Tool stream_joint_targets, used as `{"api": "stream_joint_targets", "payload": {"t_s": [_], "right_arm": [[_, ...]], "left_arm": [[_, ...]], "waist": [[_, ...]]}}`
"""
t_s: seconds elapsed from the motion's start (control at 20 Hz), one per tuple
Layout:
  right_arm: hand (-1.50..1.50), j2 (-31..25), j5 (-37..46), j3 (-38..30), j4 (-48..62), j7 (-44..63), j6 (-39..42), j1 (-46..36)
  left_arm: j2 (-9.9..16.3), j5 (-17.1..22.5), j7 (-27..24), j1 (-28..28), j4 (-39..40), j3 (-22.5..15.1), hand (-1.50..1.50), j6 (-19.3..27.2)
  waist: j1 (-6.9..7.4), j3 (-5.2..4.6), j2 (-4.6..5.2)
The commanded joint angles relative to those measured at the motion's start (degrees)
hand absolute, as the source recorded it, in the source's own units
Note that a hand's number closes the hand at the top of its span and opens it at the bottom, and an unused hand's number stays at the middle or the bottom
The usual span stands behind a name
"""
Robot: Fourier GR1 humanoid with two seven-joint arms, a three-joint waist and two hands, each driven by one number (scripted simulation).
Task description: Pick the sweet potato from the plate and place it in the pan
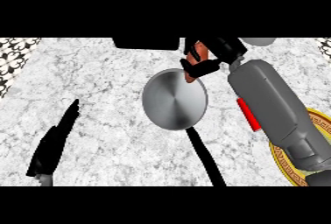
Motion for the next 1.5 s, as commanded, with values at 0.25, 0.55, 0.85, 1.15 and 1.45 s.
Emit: {"api": "stream_joint_targets", "payload": {"t_s": [0.25,0.55,0.85,1.15,1.45], "right_arm": [[1.5,14.34,5.3,2.49,19.8,-2.48,-6.65,-4.82],[1.5,14.61,8.1,10.81,25.81,-3.89,-6.11,-6.85],[-1.5,14.67,-6.74,4.27,28.95,4.65,6.35,-3.63],[-1.5,14.69,-18.42,-0.28,24.54,0.48,2.82,-2.71],[-1.5,14.69,-26.3,-6.04,25.65,-2.97,-6.48,-3.68]], "left_arm": [[-0.41,-0.44,-0.13,-1.17,1.77,1.07,0.0,0.17],[-1.38,-1.9,-0.4,-0.84,0.07,-1.38,0.0,0.0],[-2.52,-2.59,-0.71,-2.41,0.92,-3.09,0.0,-0.27],[-0.96,-0.48,0.78,-5.53,1.41,-0.98,0.0,-2.47],[-2.52,-2.39,0.5,-3.44,1.08,-2.72,0.0,-0.91]], "waist": [[0.23,-0.02,0.41],[2.54,-0.02,0.78],[4.59,-0.01,1.18],[4.99,0.09,1.08],[3.96,0.08,0.9]]}}
